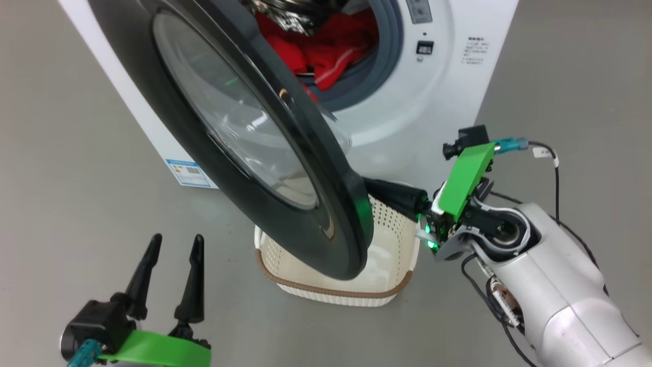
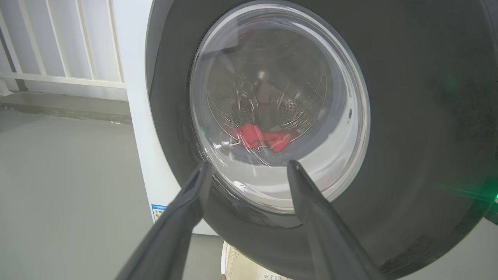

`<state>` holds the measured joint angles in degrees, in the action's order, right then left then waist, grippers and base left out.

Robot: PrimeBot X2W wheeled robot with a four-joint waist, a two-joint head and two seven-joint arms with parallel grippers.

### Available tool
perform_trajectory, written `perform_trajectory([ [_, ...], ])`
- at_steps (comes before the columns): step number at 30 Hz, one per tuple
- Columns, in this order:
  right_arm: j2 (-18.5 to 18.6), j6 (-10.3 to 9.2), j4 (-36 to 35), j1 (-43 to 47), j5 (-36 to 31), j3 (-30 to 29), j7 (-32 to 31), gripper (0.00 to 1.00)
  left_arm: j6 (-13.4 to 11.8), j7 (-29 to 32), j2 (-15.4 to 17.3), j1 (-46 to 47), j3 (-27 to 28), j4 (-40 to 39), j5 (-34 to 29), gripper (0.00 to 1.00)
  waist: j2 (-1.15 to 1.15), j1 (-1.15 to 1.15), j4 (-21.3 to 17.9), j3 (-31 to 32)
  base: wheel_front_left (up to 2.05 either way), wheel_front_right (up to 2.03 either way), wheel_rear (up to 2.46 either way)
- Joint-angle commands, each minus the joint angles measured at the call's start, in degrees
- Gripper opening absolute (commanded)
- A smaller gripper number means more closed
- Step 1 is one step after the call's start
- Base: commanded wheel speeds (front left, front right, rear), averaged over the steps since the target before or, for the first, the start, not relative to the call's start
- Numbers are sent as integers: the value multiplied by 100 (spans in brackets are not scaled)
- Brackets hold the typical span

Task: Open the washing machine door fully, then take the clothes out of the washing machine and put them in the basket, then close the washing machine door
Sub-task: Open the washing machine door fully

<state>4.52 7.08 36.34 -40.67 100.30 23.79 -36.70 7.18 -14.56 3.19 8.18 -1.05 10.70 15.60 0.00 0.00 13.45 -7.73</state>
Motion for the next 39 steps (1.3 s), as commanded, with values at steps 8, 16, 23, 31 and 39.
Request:
perform_trajectory([
  [8, -163, 41, -190, 206, 316, 422, 174, 0, 31, -44, 65, -193, 198, -65, -92, 100, 0, 0, 407, 480, 0, 0, 0],
  [16, -164, 41, -181, 323, 516, 721, 313, 0, 31, -44, 41, -273, 170, -21, -103, 100, 0, 0, 724, 720, 0, 0, 0],
  [23, -164, 41, -212, 409, 745, 933, 516, 0, 31, -44, 35, -329, 155, 71, -101, 100, 0, 0, 1037, 901, 0, 0, 0],
  [31, -164, 41, -307, 499, 914, 1228, 670, 0, 31, -44, 51, -390, 96, 103, -134, 100, 0, 0, 1272, 1033, 0, 0, 0],
  [39, -164, 41, -321, 426, 930, 1669, 982, 0, 31, -44, 78, -420, 176, 55, -135, 100, 0, 0, 1454, 1047, 0, 0, 0],
])
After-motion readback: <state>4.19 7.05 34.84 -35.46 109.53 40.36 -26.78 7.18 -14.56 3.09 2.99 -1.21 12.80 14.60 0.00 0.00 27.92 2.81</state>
